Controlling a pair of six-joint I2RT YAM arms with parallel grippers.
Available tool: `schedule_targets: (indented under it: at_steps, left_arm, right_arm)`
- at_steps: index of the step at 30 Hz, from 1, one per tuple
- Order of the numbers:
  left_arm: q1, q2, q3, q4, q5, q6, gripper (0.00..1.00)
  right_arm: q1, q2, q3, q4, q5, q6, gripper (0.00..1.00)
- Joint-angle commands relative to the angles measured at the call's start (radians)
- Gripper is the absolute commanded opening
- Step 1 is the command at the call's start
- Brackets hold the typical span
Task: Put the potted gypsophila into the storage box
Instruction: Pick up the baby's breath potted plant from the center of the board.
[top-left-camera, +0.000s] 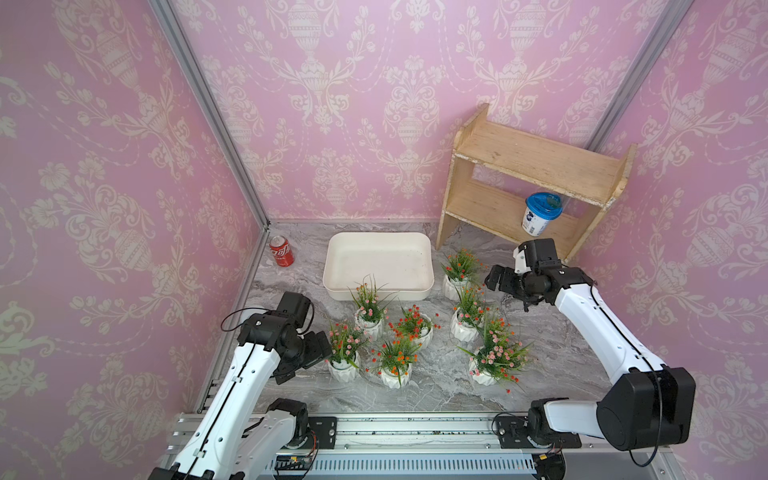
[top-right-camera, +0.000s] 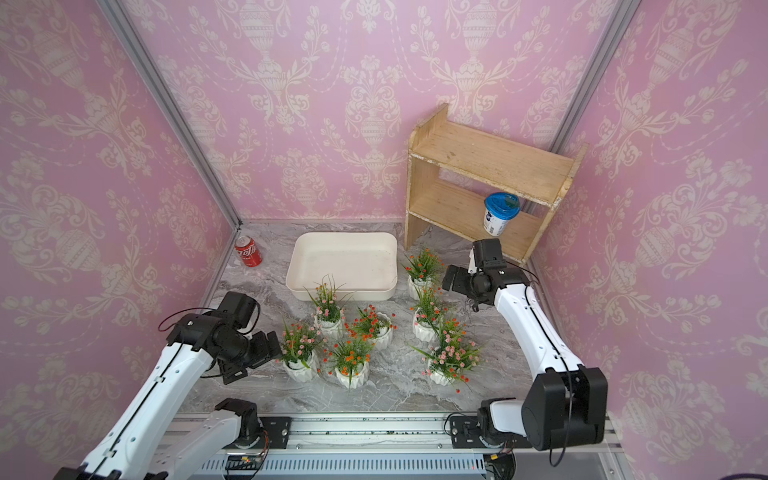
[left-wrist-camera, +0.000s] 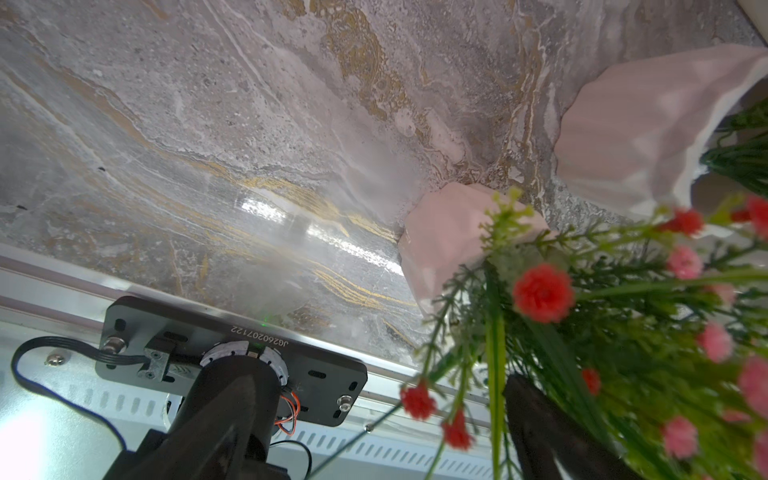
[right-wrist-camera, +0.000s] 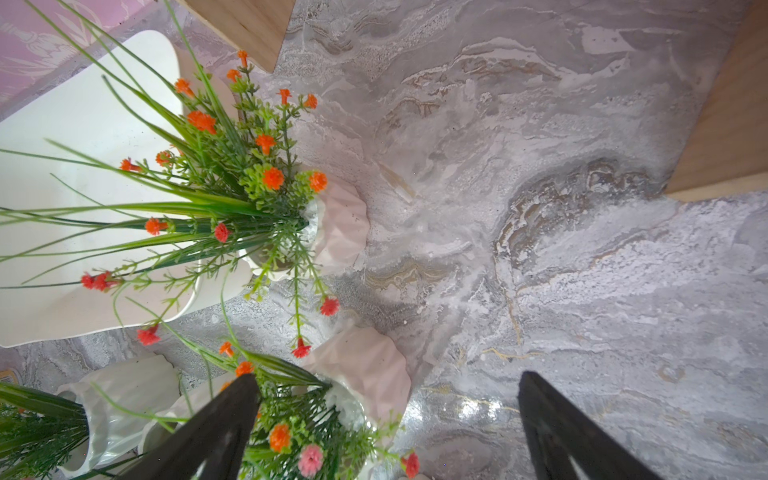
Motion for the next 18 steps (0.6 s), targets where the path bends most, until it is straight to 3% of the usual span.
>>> schedule_targets:
  at_steps: [1,8,18]
  left_arm:
    - [-0.006,-0.033,0.015,-0.097,-0.009,-0.04,0.95]
    - [-0.006,-0.06,0.096,-0.2,-0.079,-0.043,0.96]
    - [-0.005,-0.075,-0.021,-0.137,-0.007,-0.059,0.94]
  right_arm:
    - [0.008,-0.006,-0.012,0.005,-0.012,0.011,1.0]
    - [0.008,-0.014,-0.017,0.0,-0.011,0.008,1.0]
    - [0.007,-0.017,-0.02,-0.001,-0.011,0.008,1.0]
